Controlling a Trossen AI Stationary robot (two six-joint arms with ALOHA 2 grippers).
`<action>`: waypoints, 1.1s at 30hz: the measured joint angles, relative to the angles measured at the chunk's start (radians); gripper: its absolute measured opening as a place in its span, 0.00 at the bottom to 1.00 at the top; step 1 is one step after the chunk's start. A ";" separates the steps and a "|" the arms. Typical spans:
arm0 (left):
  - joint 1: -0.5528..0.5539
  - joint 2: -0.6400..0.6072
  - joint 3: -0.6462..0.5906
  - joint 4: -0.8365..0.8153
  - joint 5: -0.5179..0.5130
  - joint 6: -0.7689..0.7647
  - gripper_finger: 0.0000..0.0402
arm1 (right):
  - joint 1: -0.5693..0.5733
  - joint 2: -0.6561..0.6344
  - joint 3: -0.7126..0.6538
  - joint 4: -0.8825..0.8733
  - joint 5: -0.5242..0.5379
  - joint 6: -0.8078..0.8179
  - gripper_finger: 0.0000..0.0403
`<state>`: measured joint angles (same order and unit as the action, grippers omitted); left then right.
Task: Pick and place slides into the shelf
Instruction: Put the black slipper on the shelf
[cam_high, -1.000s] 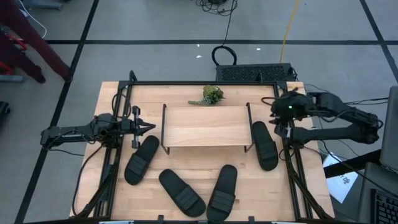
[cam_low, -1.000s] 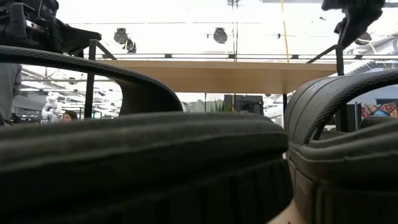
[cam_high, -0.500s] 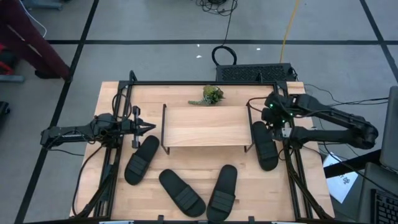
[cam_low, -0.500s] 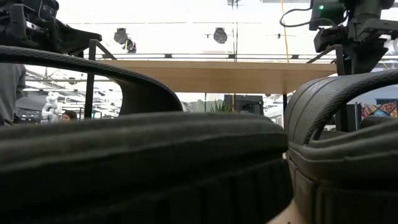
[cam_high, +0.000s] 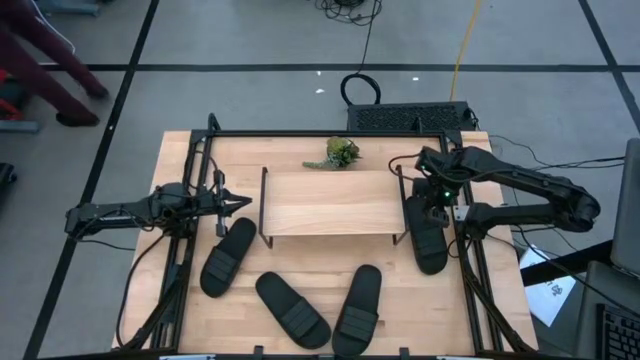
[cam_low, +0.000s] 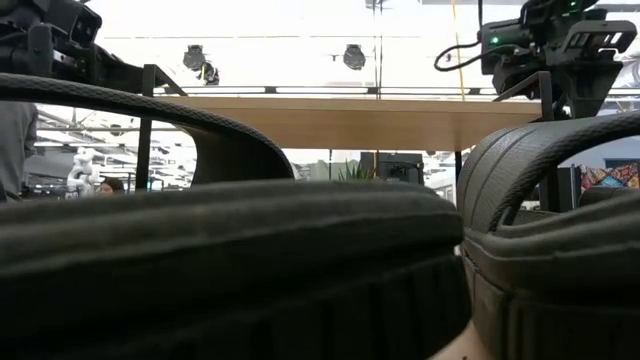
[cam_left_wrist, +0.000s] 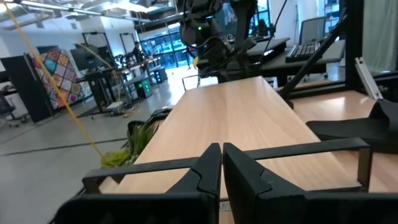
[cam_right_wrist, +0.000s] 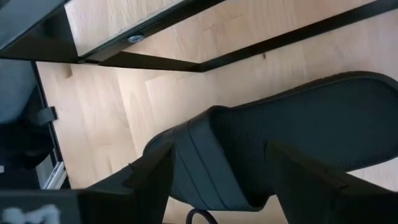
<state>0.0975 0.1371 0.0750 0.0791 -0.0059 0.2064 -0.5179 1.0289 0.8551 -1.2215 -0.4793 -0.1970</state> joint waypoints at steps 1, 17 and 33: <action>0.000 0.000 0.000 -0.001 0.000 0.000 0.06 | 0.000 0.000 0.000 -0.001 0.000 -0.001 0.59; 0.000 0.000 0.000 -0.009 0.001 -0.012 0.06 | 0.073 -0.001 -0.019 0.003 0.012 0.019 0.60; 0.000 0.000 0.000 -0.018 0.005 -0.055 0.06 | 0.172 -0.074 -0.043 0.024 0.138 0.081 0.60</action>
<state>0.0971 0.1372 0.0750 0.0610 -0.0010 0.1516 -0.3460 0.9554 0.8120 -1.1979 -0.3408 -0.1162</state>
